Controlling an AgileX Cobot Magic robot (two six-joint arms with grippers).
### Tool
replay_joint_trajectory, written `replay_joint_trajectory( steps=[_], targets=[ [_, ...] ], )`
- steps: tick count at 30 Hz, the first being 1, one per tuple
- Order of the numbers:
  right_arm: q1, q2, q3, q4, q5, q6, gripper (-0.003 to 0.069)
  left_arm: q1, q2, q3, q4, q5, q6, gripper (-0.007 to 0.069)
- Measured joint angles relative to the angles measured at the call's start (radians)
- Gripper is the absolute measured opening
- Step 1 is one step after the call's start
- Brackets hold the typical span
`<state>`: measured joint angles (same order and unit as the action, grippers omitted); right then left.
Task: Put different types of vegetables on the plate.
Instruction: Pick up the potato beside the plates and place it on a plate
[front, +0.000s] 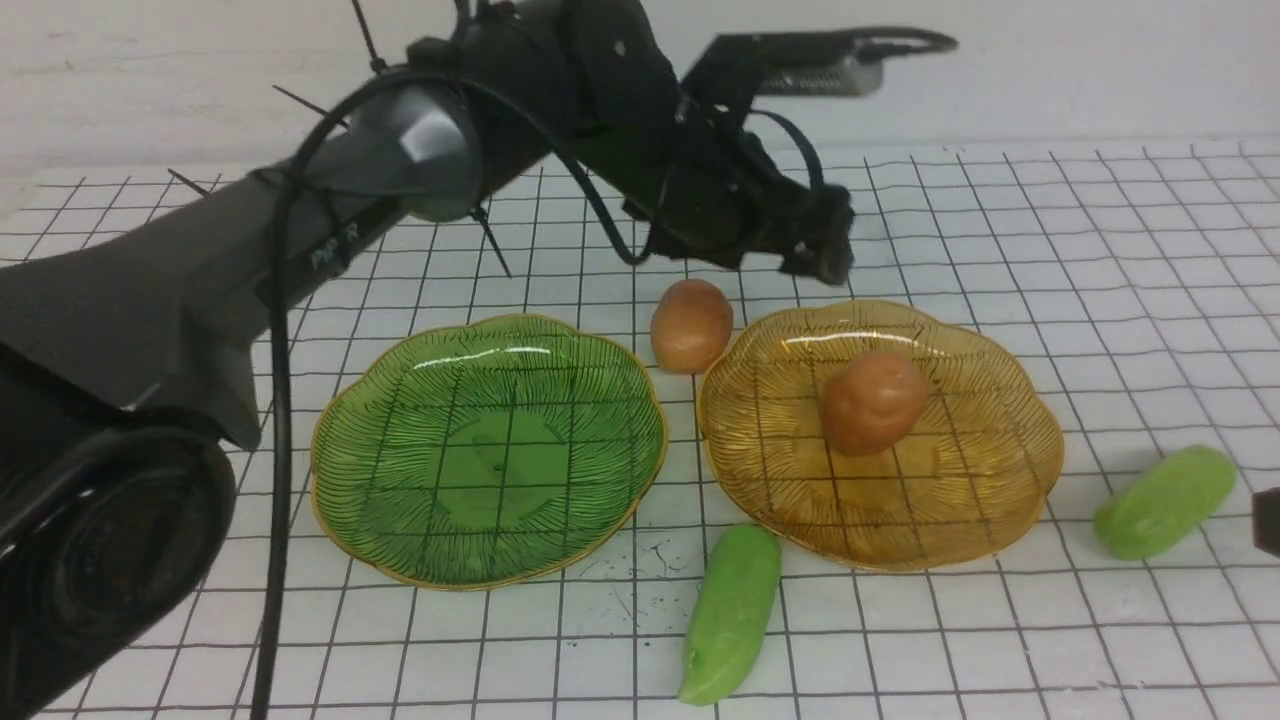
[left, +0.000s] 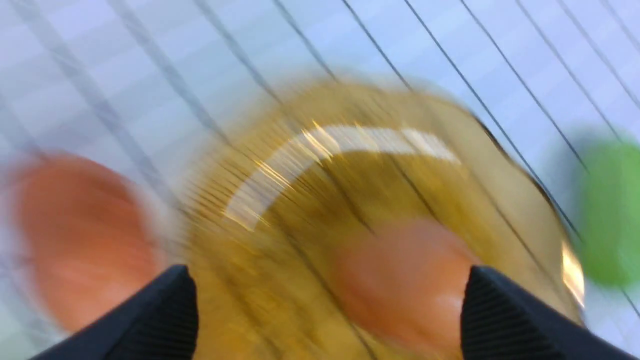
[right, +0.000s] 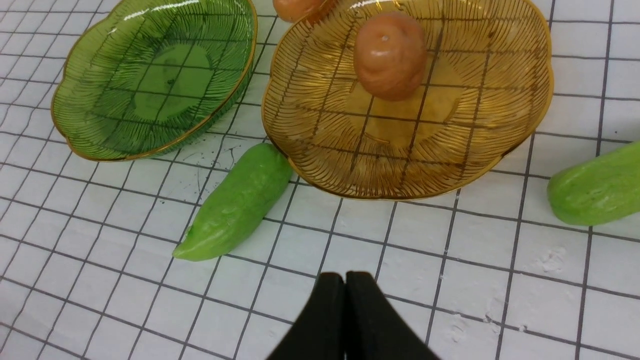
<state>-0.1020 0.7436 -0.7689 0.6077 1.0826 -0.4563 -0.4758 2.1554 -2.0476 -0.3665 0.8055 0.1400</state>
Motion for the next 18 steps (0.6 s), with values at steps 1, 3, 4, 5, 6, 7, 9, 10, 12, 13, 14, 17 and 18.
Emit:
replay_joint_trajectory(
  steps=[1, 3, 4, 5, 6, 7, 9, 10, 12, 13, 14, 17, 18],
  targets=[
    [0.000, 0.000, 0.000, -0.001, 0.001, 0.000, -0.0015, 0.015, 0.005, -0.003, 0.008, -0.033, -0.007, 0.0631],
    [0.000, 0.000, 0.000, -0.001, 0.002, 0.000, -0.0015, 0.044, 0.016, -0.008, 0.014, -0.078, -0.014, 0.0613],
    [0.000, 0.000, 0.000, -0.001, 0.004, 0.000, -0.0015, 0.064, 0.032, -0.009, 0.018, -0.109, -0.016, 0.0602],
    [0.000, 0.000, 0.000, -0.001, 0.007, 0.000, -0.0015, 0.075, 0.045, -0.009, 0.021, -0.125, -0.016, 0.0596],
    [0.000, 0.000, 0.000, -0.001, 0.010, 0.000, -0.0015, 0.086, 0.064, -0.009, 0.022, -0.136, -0.017, 0.0590],
    [0.000, 0.000, 0.000, -0.004, 0.015, 0.000, -0.0015, 0.092, 0.085, -0.009, 0.023, -0.142, -0.019, 0.0589],
    [0.000, 0.000, 0.000, -0.009, 0.020, 0.000, -0.0015, 0.096, 0.106, -0.009, 0.026, -0.146, -0.020, 0.0589],
    [0.000, 0.000, 0.000, -0.021, 0.026, 0.000, -0.0015, 0.097, 0.143, -0.009, 0.027, -0.149, -0.020, 0.0589],
    [0.000, 0.000, 0.000, -0.036, 0.028, 0.000, -0.0015, 0.096, 0.175, -0.009, 0.027, -0.151, -0.020, 0.0589],
    [0.000, 0.000, 0.000, -0.041, 0.029, 0.000, -0.0015, 0.096, 0.189, -0.009, 0.026, -0.151, -0.020, 0.0589],
    [0.000, 0.000, 0.000, -0.042, 0.029, 0.000, -0.0015, 0.095, 0.194, -0.009, 0.026, -0.151, -0.020, 0.0589],
    [0.000, 0.000, 0.000, -0.049, 0.030, 0.000, -0.0015, 0.093, 0.227, -0.009, 0.026, -0.158, -0.020, 0.0589],
    [0.000, 0.000, 0.000, -0.049, 0.030, 0.000, -0.0015, 0.093, 0.231, -0.009, 0.023, -0.159, -0.020, 0.0589]
  ],
)
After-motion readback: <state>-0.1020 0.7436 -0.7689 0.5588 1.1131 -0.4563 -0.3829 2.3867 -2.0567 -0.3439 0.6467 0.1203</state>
